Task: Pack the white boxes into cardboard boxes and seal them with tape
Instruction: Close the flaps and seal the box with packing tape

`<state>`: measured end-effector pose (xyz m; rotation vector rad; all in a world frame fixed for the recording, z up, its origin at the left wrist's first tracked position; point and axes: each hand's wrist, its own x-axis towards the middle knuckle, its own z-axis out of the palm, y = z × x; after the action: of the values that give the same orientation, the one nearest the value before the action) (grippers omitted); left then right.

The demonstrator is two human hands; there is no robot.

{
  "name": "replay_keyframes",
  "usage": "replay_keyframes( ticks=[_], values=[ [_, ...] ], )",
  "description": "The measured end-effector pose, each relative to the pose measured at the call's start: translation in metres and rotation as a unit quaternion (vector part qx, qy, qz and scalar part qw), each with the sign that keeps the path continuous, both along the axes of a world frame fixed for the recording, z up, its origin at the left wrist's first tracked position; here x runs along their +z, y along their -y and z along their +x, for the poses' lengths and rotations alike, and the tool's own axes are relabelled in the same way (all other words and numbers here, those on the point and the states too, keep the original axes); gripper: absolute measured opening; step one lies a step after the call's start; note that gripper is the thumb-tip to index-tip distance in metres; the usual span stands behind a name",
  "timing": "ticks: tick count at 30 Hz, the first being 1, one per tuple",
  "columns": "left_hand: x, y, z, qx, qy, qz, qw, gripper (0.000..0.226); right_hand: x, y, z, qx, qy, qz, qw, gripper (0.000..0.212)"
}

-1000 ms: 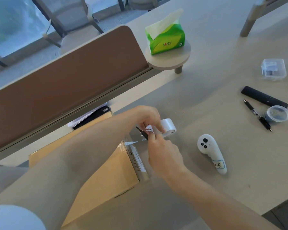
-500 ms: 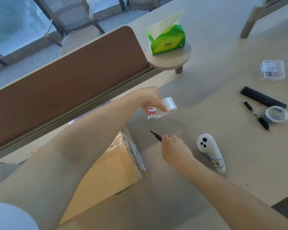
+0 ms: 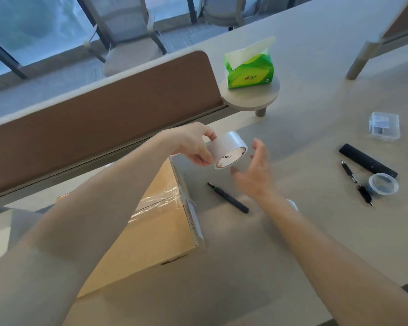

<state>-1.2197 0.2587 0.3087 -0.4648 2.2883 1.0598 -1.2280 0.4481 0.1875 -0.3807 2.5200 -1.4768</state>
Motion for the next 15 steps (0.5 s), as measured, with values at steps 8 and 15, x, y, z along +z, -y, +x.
replay_keyframes(
  ticks=[8,15],
  values=[
    [0.028,-0.005,0.025,-0.062,-0.001,-0.067,0.996,0.049,0.091,-0.014,-0.036,0.345,-0.255,0.194,0.882,0.049],
    [0.055,0.01,0.022,0.075,-0.062,-0.038,0.995,0.029,0.113,-0.026,-0.027,0.279,-0.186,0.118,0.934,0.047]
  ],
)
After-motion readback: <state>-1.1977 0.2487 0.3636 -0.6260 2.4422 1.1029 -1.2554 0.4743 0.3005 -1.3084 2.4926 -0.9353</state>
